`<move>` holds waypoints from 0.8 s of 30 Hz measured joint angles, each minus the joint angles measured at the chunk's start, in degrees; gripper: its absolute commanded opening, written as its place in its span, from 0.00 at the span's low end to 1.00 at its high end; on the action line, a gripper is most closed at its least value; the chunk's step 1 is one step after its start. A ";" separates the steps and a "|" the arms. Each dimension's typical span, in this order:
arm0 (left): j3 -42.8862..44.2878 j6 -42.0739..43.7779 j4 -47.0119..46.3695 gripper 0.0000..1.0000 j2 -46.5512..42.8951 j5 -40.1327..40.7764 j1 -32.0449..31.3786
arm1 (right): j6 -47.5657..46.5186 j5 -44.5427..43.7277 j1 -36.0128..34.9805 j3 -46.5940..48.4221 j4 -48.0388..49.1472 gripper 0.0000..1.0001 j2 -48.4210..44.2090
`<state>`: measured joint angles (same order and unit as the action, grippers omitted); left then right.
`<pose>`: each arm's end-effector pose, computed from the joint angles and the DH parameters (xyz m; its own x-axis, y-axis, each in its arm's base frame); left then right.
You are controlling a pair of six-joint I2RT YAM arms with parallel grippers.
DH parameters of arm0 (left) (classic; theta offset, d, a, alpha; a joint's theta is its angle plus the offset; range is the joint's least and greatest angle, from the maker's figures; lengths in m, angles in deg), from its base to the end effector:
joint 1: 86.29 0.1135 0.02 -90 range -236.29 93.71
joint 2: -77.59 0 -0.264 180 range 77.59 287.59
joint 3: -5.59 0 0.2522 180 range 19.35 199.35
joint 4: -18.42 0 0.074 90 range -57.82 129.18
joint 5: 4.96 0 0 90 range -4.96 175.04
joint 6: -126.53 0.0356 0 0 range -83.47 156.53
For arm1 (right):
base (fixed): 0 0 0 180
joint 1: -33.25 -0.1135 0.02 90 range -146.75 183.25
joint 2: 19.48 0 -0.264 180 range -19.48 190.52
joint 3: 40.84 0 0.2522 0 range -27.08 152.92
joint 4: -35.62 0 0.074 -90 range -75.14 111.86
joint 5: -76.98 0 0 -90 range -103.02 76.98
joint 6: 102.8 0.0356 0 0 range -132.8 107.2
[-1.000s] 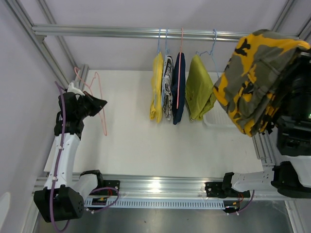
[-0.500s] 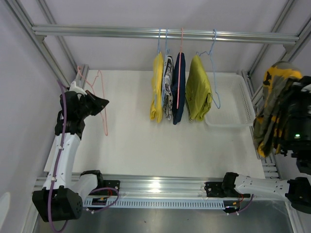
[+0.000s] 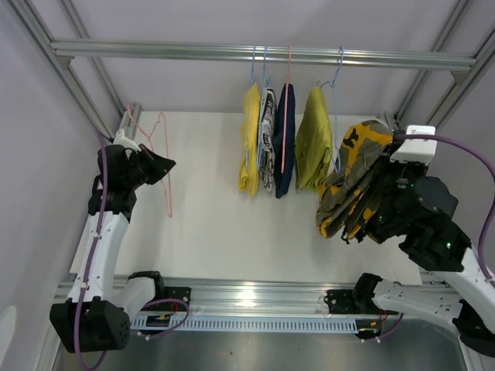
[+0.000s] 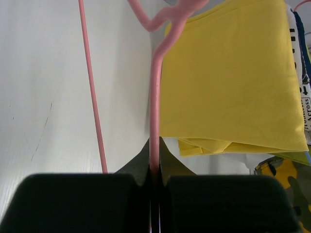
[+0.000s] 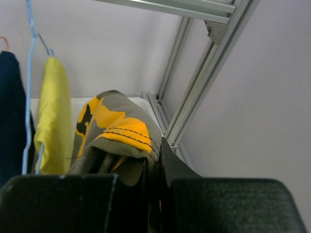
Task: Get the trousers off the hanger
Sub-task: Place the trousers in the bin.
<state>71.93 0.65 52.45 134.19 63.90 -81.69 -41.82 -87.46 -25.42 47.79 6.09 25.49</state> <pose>0.2213 0.0049 0.3325 -0.4804 -0.5871 -0.6516 -0.0354 0.7553 -0.6544 0.0796 0.0648 0.4946 -0.0135 -0.2724 -0.9621 0.2860 0.9209 -0.2648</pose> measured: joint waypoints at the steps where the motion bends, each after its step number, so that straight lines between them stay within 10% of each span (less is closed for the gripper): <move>1: 0.09 0.00 0.04 0.01 0.00 0.00 -0.09 | 1.46 1.18 2.14 -0.22 -1.18 0.00 0.44; 9: 0.42 0.39 0.09 0.01 0.02 0.00 -0.35 | 16.00 18.43 28.59 -0.28 -11.17 0.00 6.45; 24: 0.44 0.42 0.09 0.01 0.24 -0.13 -0.37 | 26.60 29.86 39.98 4.00 -13.86 0.00 20.48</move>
<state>72.36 1.07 52.54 134.43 63.77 -82.06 -15.22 -57.60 14.55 51.79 -7.77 45.97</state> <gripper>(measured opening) 0.008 0.076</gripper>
